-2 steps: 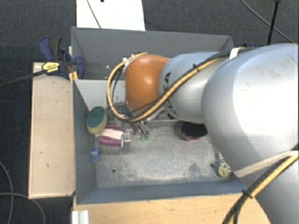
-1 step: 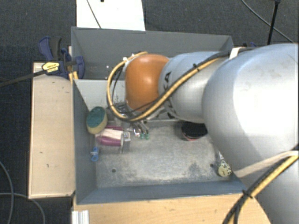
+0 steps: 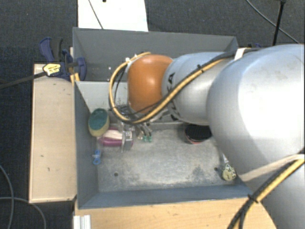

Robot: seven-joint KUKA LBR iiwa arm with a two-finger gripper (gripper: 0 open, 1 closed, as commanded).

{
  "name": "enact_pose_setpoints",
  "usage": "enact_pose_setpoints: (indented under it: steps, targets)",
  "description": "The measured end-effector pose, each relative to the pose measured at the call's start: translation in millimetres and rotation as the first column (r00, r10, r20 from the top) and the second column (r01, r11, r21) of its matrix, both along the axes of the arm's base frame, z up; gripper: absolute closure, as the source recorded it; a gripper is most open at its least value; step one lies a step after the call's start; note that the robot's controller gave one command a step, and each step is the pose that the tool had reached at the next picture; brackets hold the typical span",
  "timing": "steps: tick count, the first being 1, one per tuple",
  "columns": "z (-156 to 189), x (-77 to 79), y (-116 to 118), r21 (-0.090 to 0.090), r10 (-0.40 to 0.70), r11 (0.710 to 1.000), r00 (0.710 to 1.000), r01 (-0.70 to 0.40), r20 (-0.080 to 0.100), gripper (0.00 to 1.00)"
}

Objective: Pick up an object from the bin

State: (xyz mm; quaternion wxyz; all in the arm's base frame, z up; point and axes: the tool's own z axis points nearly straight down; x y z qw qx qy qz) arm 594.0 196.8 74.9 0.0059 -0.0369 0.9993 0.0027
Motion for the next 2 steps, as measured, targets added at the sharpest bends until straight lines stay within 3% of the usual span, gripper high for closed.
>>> enact_pose_setpoints:
  steps: [1, 2]
  targets:
    - [96.9, 2.1, 0.1, -0.003, 0.000, 1.000, 1.000, 0.000, -0.003, 1.00]
    - [122.6, 3.3, 0.0, -0.004, 0.001, 1.000, 1.000, -0.001, -0.006, 1.00]
